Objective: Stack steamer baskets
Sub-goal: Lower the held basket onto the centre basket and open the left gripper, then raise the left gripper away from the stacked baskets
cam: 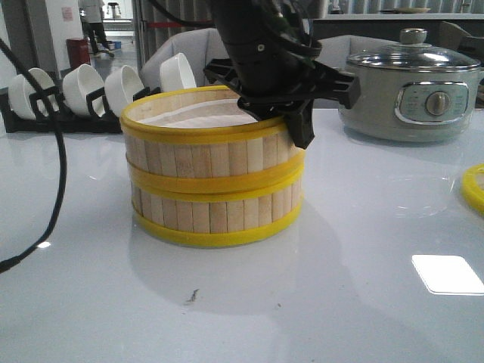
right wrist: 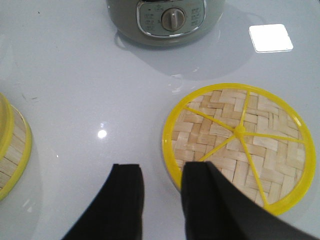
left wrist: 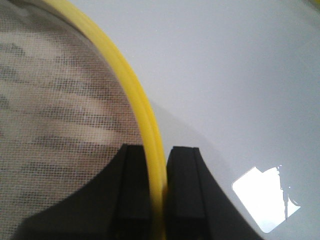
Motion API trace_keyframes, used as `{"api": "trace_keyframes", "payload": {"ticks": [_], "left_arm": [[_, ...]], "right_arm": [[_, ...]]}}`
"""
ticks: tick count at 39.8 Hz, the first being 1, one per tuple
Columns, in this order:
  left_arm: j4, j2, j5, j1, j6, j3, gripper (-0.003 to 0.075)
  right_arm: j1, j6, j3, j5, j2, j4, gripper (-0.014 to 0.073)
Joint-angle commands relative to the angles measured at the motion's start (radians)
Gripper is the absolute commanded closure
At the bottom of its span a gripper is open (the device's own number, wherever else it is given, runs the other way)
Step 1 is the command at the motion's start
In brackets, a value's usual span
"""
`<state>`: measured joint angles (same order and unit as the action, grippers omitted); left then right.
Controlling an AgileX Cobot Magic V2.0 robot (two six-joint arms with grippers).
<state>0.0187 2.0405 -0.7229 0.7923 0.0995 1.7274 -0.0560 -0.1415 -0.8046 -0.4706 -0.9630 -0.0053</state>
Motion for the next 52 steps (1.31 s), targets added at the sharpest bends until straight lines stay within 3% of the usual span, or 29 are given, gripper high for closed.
{"api": "trace_keyframes", "payload": {"ticks": [1, 17, 27, 32, 45, 52], "left_arm": [[-0.019, -0.060, 0.080, 0.015, -0.002, 0.042, 0.0635], [-0.019, -0.060, 0.080, 0.015, -0.002, 0.042, 0.0614], [0.022, -0.062, 0.080, 0.015, -0.002, 0.042, 0.0420], [0.068, -0.068, 0.080, 0.015, 0.007, 0.042, 0.0363], [0.167, -0.140, 0.080, -0.011, 0.077, 0.045, 0.0359], [0.204, -0.223, 0.059, -0.082, 0.111, 0.095, 0.0386]], "right_arm": [[-0.005, 0.012, -0.036, 0.070, 0.010, -0.015, 0.0277], [-0.005, 0.012, -0.036, 0.064, 0.010, -0.015, 0.0277], [-0.005, 0.012, -0.036, 0.063, 0.010, -0.015, 0.0277], [-0.005, 0.012, -0.036, 0.063, 0.010, -0.015, 0.0277], [-0.005, 0.012, -0.036, 0.063, 0.010, -0.015, 0.0277], [-0.005, 0.012, -0.036, 0.059, 0.010, -0.015, 0.0277]]}}
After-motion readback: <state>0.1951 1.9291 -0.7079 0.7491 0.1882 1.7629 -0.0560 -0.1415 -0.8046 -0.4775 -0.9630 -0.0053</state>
